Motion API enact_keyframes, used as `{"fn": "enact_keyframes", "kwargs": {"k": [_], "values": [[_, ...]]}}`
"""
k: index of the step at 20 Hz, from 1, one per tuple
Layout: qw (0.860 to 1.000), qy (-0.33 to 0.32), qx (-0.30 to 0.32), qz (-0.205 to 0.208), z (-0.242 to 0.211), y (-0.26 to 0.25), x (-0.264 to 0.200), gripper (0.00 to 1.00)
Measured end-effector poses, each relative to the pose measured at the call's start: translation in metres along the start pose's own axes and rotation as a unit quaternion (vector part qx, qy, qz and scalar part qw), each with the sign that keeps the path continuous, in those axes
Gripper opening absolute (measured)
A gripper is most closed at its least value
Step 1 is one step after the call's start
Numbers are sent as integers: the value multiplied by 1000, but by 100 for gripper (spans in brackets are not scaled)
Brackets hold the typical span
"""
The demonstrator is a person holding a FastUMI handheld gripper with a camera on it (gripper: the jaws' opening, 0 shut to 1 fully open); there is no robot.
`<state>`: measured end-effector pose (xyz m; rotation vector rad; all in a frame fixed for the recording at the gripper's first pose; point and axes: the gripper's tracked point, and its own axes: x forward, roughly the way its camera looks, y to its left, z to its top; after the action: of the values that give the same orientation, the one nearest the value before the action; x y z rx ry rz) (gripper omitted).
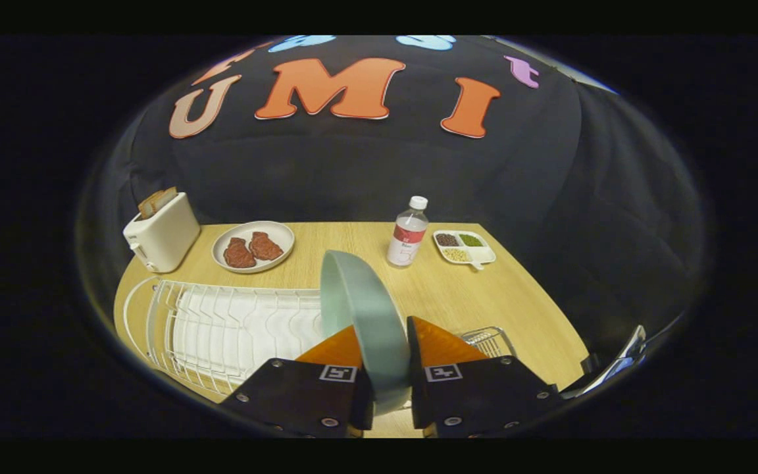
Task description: Take the plate from the dish rack, then take the spoon from the basket and place it into the plate.
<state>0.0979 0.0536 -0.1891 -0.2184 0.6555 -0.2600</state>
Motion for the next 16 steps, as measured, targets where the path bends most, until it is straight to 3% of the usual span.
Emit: {"fn": "enact_keyframes", "kwargs": {"k": [6,16], "values": [[999,-18,27,33,16,4,-29,23],[985,31,129,115,-55,-24,-101,23]]}}
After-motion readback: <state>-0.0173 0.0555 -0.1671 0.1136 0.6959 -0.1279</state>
